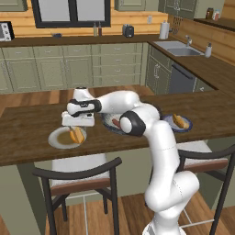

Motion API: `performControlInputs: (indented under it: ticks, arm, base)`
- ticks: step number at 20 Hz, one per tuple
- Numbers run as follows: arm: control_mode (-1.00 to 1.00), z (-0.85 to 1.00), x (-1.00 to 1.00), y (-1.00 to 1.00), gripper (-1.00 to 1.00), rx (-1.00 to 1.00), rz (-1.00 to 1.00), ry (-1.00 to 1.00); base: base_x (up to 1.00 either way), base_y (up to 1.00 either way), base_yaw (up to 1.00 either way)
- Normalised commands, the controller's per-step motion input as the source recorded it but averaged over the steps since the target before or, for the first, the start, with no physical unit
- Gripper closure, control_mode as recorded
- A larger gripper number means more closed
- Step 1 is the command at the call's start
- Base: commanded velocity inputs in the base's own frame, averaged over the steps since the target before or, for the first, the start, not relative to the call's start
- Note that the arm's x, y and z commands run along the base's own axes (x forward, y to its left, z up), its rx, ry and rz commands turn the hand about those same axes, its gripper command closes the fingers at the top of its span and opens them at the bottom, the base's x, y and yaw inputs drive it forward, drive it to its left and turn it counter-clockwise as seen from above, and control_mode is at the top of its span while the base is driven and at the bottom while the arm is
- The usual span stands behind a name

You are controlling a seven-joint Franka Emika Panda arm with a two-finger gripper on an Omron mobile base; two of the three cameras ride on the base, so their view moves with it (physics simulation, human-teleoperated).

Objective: Place one bun and one sausage from the bowl on each plate.

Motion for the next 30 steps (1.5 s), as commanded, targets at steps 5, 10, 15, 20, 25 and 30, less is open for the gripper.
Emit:
performControlInputs:
  ticks: [5,10,15,20,25,30]
  arm:
    - [-1.0,0.92,-0.34,-0.39,-1.0,0.0,0.0,-0.04]
    - [-1.0,0.5,-0.56,-0.89,-1.0,0.0,0.0,-0.02]
    - [-1.0,0.27,-0.36,-1.0,-1.0,0.0,0.0,0.0]
    - [-1.0,0.17,-0.01,-0.88,-1.0,0.0,0.0,0.0]
    - [-1.0,0.03,0.11,-0.36,-1.0,0.0,0.0,0.0]
    - [-1.0,-0.04,0.13,-0.37,-1.0,0.0,0.0,-0.01]
  base:
    - [0.0,0.0,0.0]
    - [0.0,0.0,0.0]
    - [0.0,0.0,0.0]
    - [0.0,0.0,0.0]
    - [0.0,0.0,0.0]
    - [0.0,0.0,0.0]
